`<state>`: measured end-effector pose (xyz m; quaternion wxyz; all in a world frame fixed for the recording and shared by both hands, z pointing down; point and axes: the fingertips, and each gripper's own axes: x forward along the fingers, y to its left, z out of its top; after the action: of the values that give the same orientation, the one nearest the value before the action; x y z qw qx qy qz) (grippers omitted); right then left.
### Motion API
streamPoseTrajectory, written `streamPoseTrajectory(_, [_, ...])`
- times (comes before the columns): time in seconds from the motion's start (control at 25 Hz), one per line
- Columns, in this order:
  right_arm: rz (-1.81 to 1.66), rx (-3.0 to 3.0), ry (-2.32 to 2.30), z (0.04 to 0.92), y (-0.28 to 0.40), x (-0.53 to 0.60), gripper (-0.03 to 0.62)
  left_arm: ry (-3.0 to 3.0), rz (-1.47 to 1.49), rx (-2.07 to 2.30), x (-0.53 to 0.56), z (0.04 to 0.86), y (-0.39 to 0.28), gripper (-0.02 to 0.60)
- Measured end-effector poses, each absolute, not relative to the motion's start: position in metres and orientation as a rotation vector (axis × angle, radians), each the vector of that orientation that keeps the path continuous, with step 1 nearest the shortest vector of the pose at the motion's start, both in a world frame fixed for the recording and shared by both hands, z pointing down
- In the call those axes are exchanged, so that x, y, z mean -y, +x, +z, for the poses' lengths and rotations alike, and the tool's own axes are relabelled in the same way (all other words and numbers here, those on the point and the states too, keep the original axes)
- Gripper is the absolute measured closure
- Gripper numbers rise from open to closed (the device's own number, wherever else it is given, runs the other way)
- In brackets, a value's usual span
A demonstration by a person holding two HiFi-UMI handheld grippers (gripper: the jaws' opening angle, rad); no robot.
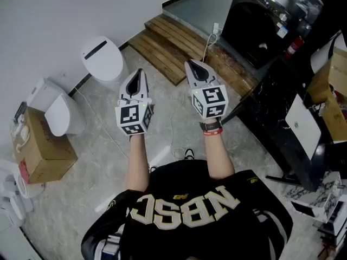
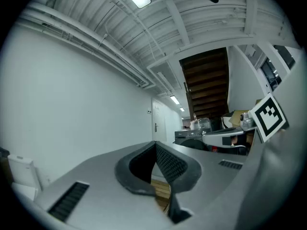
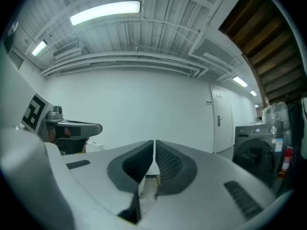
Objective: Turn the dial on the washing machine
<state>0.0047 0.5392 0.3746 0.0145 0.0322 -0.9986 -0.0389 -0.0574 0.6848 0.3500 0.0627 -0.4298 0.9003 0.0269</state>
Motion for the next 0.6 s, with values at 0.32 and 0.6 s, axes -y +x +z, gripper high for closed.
streamPoseTrajectory(0.32, [-0.075, 3.112, 0.089, 0.381, 0.021, -0.468, 0.574, -1.316, 0.110, -2.741, -0.608, 0.355, -0.039, 0.566])
streamPoseTrajectory(0.6, [0.026, 3.131, 0.161, 0.387, 0.037, -0.403, 0.586, -1.413, 0.100, -2.710, -0.541, 0.356, -0.032, 0.566])
